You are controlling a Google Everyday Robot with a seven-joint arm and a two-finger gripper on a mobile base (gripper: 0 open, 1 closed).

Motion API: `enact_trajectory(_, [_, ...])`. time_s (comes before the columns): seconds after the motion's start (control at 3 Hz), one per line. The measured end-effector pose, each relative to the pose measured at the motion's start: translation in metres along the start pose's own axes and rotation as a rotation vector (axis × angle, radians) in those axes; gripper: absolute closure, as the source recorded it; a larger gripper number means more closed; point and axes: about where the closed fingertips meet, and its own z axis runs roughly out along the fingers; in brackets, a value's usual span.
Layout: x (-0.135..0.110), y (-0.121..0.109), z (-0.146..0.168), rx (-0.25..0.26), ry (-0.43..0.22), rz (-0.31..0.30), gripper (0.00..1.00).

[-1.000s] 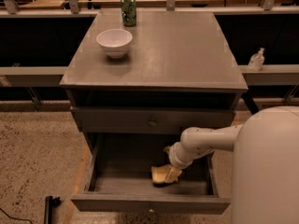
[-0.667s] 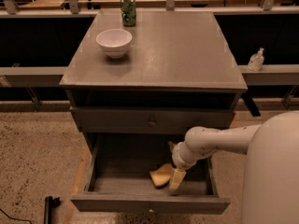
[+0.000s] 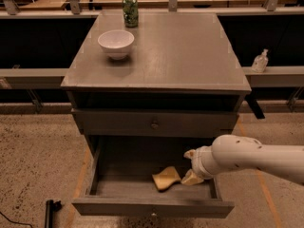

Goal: Place sponge into middle drawer

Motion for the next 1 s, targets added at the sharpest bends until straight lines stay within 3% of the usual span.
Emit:
enact_trajectory(0.33, [-0.002, 0.022, -0.087, 0.152, 0.025, 0.039, 0.72])
enact_trajectory(0.67, [0.001, 0.039, -0.137, 0.259, 0.087, 0.021, 0.96])
enact_trajectory(1.0, [-0.013, 0.029, -0.165, 0.328, 0.089, 0.004, 0.92])
